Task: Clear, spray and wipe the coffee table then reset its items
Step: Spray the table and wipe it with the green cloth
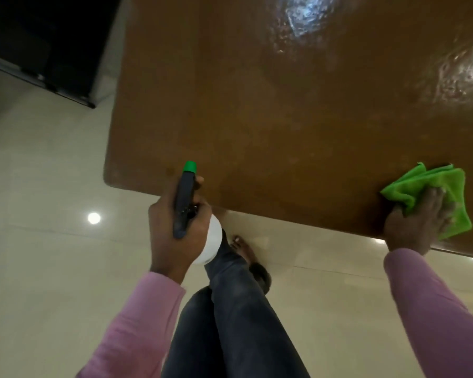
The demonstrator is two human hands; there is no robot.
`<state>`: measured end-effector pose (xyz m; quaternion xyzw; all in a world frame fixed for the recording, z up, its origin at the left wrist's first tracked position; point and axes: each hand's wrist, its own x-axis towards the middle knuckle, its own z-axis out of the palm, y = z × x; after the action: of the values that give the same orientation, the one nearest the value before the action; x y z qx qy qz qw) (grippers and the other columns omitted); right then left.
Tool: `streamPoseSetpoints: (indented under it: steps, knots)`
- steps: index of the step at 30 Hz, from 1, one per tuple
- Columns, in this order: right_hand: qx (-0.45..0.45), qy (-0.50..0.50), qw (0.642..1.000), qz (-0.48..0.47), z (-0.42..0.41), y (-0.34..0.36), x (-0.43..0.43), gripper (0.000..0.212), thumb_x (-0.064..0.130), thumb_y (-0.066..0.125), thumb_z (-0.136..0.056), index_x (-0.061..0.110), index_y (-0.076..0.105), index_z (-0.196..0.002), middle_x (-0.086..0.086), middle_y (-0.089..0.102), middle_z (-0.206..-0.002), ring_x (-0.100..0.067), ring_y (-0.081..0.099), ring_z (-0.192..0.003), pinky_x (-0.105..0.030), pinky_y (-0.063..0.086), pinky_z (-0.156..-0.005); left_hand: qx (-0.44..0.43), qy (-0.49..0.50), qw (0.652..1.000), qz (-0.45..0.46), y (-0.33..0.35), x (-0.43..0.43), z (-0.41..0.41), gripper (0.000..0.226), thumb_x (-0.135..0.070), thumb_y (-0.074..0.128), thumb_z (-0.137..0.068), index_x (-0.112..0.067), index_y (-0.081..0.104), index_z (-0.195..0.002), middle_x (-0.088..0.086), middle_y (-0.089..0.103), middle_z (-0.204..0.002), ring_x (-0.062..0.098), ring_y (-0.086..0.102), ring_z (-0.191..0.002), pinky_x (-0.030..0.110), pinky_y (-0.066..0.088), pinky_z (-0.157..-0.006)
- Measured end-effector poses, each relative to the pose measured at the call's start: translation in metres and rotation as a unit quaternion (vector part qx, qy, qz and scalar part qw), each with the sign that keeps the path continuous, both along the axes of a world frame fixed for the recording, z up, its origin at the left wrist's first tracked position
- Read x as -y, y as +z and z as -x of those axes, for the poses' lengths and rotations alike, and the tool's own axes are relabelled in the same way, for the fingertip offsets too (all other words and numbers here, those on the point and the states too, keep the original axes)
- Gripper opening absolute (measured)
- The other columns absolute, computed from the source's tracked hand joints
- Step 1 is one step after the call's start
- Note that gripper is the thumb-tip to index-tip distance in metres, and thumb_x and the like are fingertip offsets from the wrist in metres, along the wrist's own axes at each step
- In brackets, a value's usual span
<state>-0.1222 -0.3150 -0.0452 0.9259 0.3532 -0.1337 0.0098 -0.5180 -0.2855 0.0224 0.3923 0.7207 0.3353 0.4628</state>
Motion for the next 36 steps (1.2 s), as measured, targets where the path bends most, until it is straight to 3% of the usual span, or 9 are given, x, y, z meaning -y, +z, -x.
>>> streamPoseSetpoints:
  steps: [5,10,14,18,20,23,28,32,36]
  knots:
    - [-0.074,0.003,0.997,0.004,0.025,0.001,-0.016,0.082,0.027,0.033,-0.075,0.002,0.016,-0.151,-0.021,0.006,-0.159,-0.047,0.003,-0.144,-0.054,0.005,-0.115,-0.002,-0.043,0.999,0.010,0.002,-0.026,0.027,0.028,-0.013,0.061,-0.080,-0.025,0.066,-0.104,0.001,0.070,-0.089,0.030,0.066,-0.073,0.055,0.055,-0.076]
    - [-0.072,0.031,0.997,0.027,0.168,-0.003,-0.072,0.083,0.029,0.036,-0.075,0.008,0.015,-0.152,-0.017,0.003,-0.160,-0.044,0.002,-0.145,-0.055,0.008,-0.116,0.016,-0.073,0.997,0.023,0.011,-0.064,0.051,0.038,-0.007,0.060,-0.083,-0.040,0.062,-0.103,-0.005,0.067,-0.100,0.031,0.065,-0.082,0.053,0.056,-0.080]
    - [-0.148,0.286,0.946,0.018,0.321,0.000,-0.068,0.077,0.021,0.041,-0.081,0.017,0.014,-0.154,-0.007,-0.005,-0.161,-0.037,-0.013,-0.145,-0.051,-0.012,-0.116,-0.013,-0.083,0.996,0.007,0.021,-0.079,0.070,0.027,0.000,0.062,-0.083,-0.013,0.065,-0.106,0.000,0.067,-0.094,0.030,0.065,-0.079,0.050,0.056,-0.076]
    - [-0.161,0.476,0.864,0.034,0.322,-0.002,-0.043,0.072,0.019,0.037,-0.084,0.019,0.016,-0.153,-0.001,0.005,-0.161,-0.028,-0.005,-0.147,-0.050,-0.003,-0.119,-0.046,-0.098,0.994,0.009,0.030,-0.094,0.089,0.023,-0.001,0.061,-0.077,-0.008,0.066,-0.098,-0.002,0.069,-0.092,0.024,0.066,-0.070,0.037,0.056,-0.071]
    - [-0.135,0.438,0.888,0.045,0.274,-0.004,-0.031,0.079,0.013,0.033,-0.076,0.018,0.015,-0.152,-0.001,0.007,-0.159,-0.026,0.000,-0.147,-0.048,0.001,-0.119,-0.050,-0.112,0.992,0.013,0.035,-0.101,0.097,0.023,0.010,0.062,-0.078,-0.004,0.065,-0.097,-0.002,0.067,-0.092,0.016,0.063,-0.065,0.019,0.053,-0.065]
    - [-0.087,0.191,0.976,0.057,0.192,0.000,-0.019,0.079,0.012,0.032,-0.078,0.014,0.008,-0.153,-0.007,0.002,-0.160,-0.030,-0.003,-0.147,-0.049,0.004,-0.119,-0.049,-0.136,0.989,0.022,0.032,-0.108,0.113,0.025,0.017,0.060,-0.079,-0.001,0.063,-0.098,0.004,0.066,-0.091,0.019,0.061,-0.064,0.010,0.048,-0.063]
    - [-0.108,-0.031,0.993,0.029,0.201,0.003,-0.051,0.075,0.025,0.033,-0.084,0.006,0.010,-0.153,-0.018,0.001,-0.160,-0.046,-0.002,-0.144,-0.056,0.005,-0.117,-0.032,-0.147,0.988,0.046,0.029,-0.115,0.138,0.025,0.014,0.059,-0.081,0.000,0.063,-0.101,0.011,0.067,-0.093,0.016,0.061,-0.062,0.008,0.047,-0.062]
    - [-0.143,0.253,0.955,0.054,0.364,0.006,-0.043,0.087,0.010,0.056,-0.074,0.015,0.019,-0.152,-0.008,0.001,-0.160,-0.042,-0.004,-0.145,-0.056,0.001,-0.116,-0.020,-0.147,0.988,0.051,0.036,-0.122,0.161,0.032,0.013,0.058,-0.081,-0.013,0.064,-0.100,0.012,0.066,-0.079,0.024,0.062,-0.062,0.015,0.050,-0.063]
    - [-0.187,0.386,0.899,0.084,0.453,0.014,-0.048,0.067,0.023,0.034,-0.083,0.020,0.029,-0.150,-0.003,0.018,-0.159,-0.037,0.012,-0.145,-0.055,0.007,-0.117,-0.027,-0.156,0.986,0.044,0.041,-0.136,0.187,0.034,0.011,0.060,-0.081,-0.018,0.064,-0.098,0.007,0.065,-0.071,0.026,0.064,-0.064,0.030,0.052,-0.066]
